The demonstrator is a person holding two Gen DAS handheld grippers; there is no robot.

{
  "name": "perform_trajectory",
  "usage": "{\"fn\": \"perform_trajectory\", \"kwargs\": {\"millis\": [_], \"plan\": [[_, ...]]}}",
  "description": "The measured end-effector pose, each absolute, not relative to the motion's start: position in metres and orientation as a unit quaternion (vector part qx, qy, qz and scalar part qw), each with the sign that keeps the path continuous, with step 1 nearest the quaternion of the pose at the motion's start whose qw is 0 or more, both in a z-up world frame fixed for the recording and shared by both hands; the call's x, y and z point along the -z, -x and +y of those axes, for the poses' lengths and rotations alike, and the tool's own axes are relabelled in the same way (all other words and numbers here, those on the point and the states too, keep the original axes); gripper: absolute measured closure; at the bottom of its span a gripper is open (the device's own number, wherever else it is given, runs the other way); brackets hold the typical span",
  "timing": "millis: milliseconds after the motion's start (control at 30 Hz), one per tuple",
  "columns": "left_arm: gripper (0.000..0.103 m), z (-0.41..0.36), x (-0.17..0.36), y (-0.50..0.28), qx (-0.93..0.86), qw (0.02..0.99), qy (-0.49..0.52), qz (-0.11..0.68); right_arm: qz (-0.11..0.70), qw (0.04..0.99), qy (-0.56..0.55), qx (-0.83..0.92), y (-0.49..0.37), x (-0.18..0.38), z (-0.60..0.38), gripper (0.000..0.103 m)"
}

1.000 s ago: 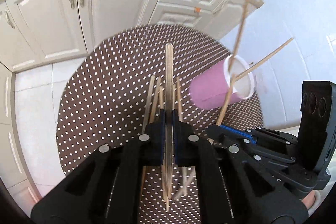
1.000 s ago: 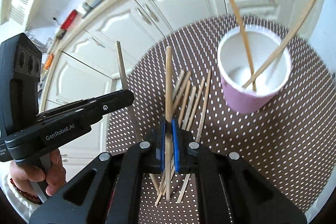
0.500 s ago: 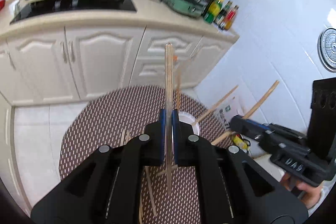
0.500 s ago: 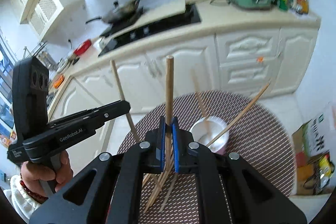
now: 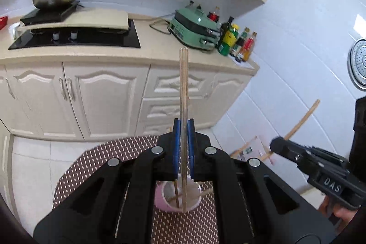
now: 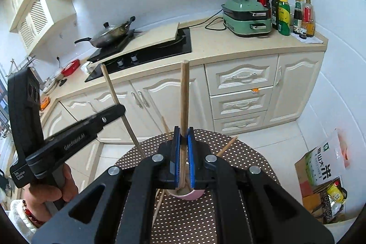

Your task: Organize utensils

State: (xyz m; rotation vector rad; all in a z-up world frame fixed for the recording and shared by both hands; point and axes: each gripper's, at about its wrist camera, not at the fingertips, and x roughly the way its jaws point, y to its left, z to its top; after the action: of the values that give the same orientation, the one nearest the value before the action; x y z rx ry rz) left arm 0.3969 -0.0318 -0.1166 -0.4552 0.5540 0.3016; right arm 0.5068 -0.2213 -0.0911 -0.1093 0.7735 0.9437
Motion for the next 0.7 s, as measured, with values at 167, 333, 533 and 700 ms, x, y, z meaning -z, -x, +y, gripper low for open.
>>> {"fn": "perform_trajectory", "kwargs": {"millis": [167,333,533,700], "plan": [[0.097,-0.032,0.136,-0.407,-0.159,0.924,0.216,0.273,0.383,0.811,0.052,-0.439,-0.513,0.109,-0.222,0.098],[0.096,-0.04,0.158,-0.408,-0.149,0.923,0.203,0.289,0.41,0.799,0.054,-0.436,-0.512,0.132,-0.221,0.098],[0.096,-0.049,0.178,-0.407,-0.125,0.92,0.191,0.318,0.433,0.79,0.054,-0.431,-0.51,0.151,-0.22,0.098],[0.096,-0.053,0.184,-0.405,-0.113,0.918,0.187,0.331,0.445,0.786,0.056,-0.426,-0.509,0.161,-0.218,0.098]]}}
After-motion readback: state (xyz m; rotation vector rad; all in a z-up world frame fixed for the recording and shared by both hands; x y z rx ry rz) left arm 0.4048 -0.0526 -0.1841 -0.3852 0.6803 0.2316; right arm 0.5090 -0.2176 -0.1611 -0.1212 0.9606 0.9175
